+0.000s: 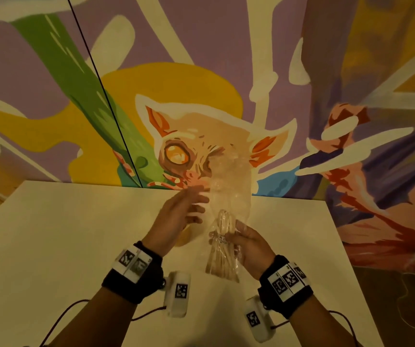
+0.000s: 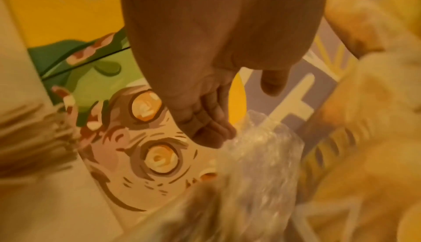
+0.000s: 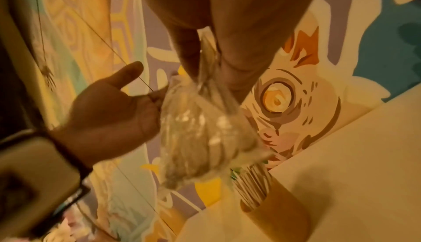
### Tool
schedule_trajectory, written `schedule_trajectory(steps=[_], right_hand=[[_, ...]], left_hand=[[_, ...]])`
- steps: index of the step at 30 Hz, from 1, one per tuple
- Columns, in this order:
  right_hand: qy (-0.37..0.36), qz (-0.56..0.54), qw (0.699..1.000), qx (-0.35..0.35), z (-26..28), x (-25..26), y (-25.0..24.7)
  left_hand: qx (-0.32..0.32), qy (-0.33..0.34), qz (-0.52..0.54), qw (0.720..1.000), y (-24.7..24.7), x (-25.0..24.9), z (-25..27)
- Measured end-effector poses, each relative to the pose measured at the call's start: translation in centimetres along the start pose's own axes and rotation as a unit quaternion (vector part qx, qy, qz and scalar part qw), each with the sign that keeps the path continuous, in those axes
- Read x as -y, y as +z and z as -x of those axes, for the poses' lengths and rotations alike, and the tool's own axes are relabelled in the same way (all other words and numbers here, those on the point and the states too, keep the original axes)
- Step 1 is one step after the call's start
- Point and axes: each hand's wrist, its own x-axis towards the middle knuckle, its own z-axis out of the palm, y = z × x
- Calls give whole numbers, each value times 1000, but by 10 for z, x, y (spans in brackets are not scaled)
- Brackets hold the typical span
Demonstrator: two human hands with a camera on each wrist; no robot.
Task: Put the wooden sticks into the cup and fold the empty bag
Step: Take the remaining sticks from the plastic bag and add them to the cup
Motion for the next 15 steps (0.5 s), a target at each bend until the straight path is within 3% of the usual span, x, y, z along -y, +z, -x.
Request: schedule_trajectory(steps=[2,4,7,11,15], right_hand=[[-5,-57,998,-14,0,4,2],[-14,-82,996,-11,-1,8,5],[-31,-97,994,26,2,17,11],[-58,-111,991,43,-2,34,13],[-96,-81,992,14,-9,48,13]], left_hand=[[-2,-2,-124,992,1,20,10],[59,-39,-179,981,4,37,18],[163,-33,-159,973,17,51,24],[171,-57,-204,962,20,61,24],[200,-110,-146,963,23,57,29]])
